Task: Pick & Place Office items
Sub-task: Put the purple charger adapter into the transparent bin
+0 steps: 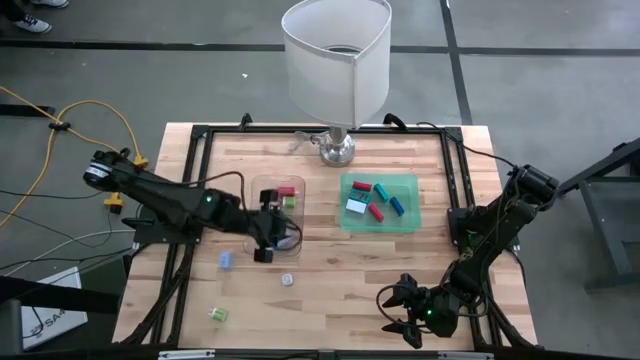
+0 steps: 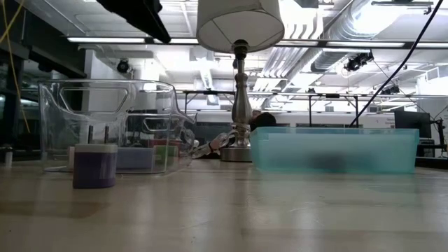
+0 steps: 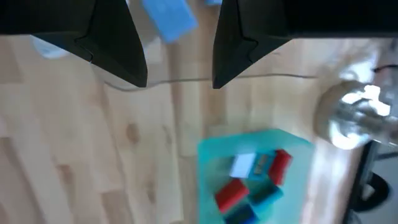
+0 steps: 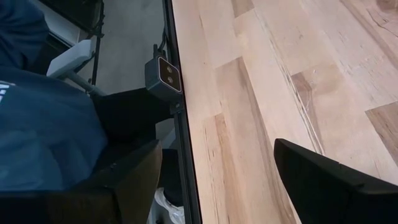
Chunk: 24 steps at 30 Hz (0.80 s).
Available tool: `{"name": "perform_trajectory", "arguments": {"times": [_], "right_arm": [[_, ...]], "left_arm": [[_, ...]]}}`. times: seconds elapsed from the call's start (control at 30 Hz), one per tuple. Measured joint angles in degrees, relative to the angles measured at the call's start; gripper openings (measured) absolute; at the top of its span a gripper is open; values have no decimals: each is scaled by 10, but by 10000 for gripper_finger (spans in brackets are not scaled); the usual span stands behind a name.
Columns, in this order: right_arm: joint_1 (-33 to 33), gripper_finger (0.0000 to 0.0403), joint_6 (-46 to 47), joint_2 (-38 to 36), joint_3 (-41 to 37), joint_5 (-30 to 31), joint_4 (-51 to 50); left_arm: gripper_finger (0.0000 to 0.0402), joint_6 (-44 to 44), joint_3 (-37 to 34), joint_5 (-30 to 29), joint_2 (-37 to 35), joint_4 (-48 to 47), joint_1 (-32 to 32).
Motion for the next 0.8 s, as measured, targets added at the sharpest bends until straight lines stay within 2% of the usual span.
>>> {"name": "perform_trajectory", "arguments": {"times": [0.4, 0.67, 0.8], "right_arm": [[0, 298, 0, 0, 0, 0, 0], [0, 298, 0, 0, 0, 0, 0], [0, 298, 0, 0, 0, 0, 0]], "left_arm": [[173, -205, 20, 27, 79, -31, -109], [167, -308, 21, 27, 128, -23, -162], [167, -332, 21, 27, 151, 0, -179]]}}
